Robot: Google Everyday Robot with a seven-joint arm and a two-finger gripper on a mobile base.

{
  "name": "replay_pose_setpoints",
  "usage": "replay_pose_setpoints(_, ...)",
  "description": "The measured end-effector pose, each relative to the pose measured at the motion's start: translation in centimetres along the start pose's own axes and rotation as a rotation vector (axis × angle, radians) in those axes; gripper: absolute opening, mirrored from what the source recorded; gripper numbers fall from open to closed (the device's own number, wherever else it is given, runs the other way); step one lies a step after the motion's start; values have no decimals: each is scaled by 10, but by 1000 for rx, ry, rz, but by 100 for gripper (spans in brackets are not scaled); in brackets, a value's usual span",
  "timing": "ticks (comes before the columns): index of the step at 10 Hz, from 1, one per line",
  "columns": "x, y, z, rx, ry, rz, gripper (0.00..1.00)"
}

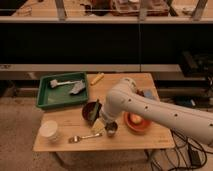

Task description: Place fork in tray

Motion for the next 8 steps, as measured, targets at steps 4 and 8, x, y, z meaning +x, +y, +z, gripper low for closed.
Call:
replay_pose_setpoints(4, 23, -32, 13, 78, 14, -186, 80)
replay_pose_setpoints(8, 31, -41, 26, 67, 27, -267, 80)
